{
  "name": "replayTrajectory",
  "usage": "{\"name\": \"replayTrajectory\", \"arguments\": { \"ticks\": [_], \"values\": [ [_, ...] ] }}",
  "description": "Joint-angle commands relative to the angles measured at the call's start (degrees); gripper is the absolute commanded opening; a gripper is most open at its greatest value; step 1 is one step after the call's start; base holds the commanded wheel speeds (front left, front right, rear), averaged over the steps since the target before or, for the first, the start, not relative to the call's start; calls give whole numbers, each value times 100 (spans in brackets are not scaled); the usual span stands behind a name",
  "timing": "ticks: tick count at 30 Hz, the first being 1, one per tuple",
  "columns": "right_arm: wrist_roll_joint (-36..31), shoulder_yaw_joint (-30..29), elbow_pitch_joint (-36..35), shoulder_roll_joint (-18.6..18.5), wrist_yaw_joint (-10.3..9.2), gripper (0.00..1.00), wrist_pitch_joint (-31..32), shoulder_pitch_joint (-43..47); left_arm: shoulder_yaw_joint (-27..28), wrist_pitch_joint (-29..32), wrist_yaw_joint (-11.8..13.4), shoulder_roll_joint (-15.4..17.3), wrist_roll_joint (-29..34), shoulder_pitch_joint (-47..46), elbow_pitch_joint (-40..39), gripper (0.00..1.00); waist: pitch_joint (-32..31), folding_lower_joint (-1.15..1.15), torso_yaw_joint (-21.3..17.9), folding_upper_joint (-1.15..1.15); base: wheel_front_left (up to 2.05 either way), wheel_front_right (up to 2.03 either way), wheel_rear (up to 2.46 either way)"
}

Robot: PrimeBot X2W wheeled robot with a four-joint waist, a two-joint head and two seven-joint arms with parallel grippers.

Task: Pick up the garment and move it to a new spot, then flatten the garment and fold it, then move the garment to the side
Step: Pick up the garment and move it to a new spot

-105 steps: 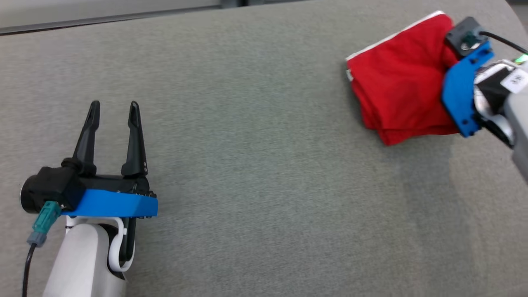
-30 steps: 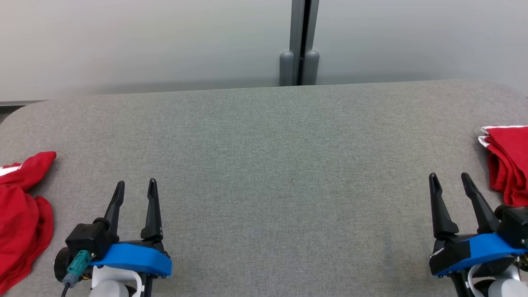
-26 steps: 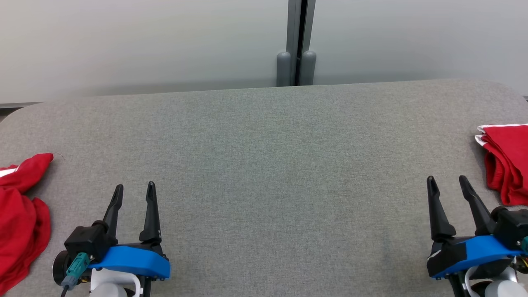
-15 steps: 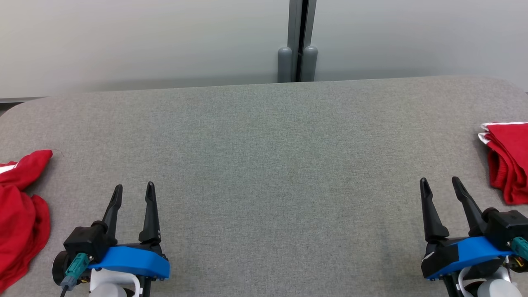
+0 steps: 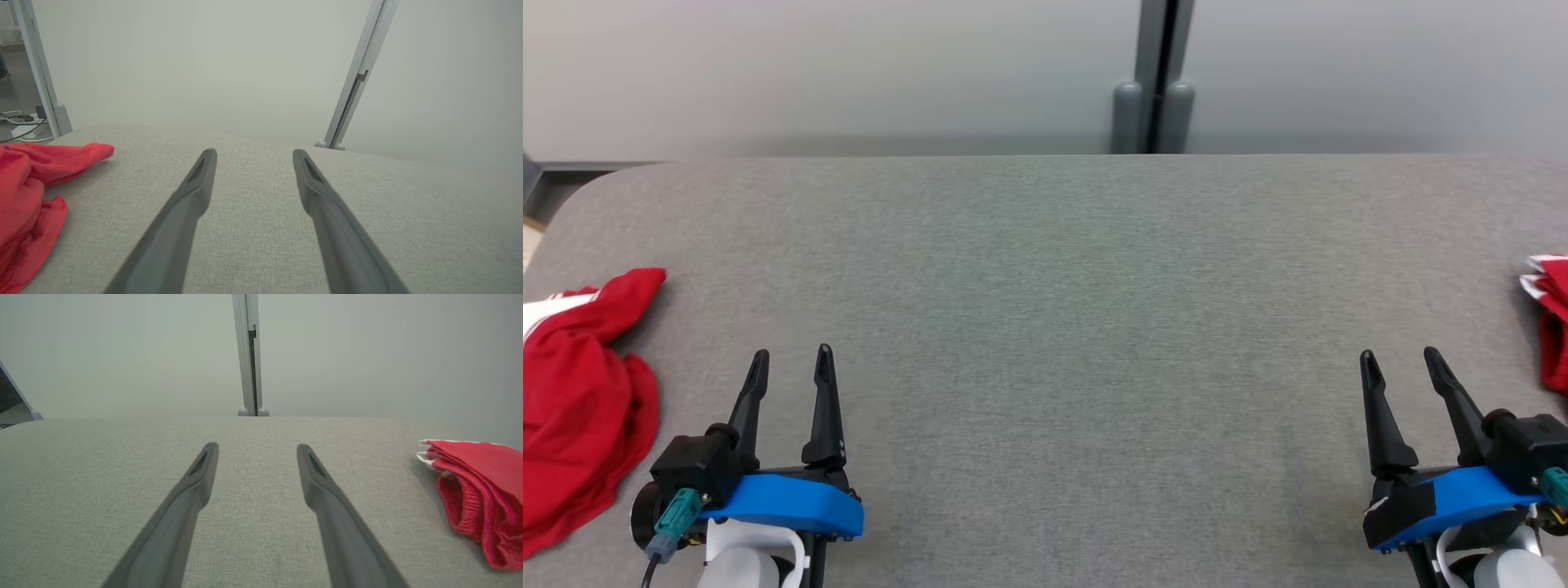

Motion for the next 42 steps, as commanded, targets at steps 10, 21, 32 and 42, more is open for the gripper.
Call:
{"name": "replayTrajectory", "arguments": {
  "ticks": [10,21,32,42],
  "values": [
    [-101,23,-22,-123,2,100,22,-49,60,-27,-42,-65,18,54,35,100,0,0,1007,0,0,0,0],
    [-37,160,-36,-160,2,100,93,36,172,-28,-58,-90,31,261,-15,100,-126,0,1941,0,0,0,0],
    [-91,223,-104,-160,2,100,150,37,138,-27,-59,-141,4,293,-72,100,-82,0,2508,0,0,0,0],
    [-64,225,-51,-128,2,100,111,110,205,-27,-49,-150,4,251,-102,100,-54,0,2554,0,0,0,0]
  ]
}}
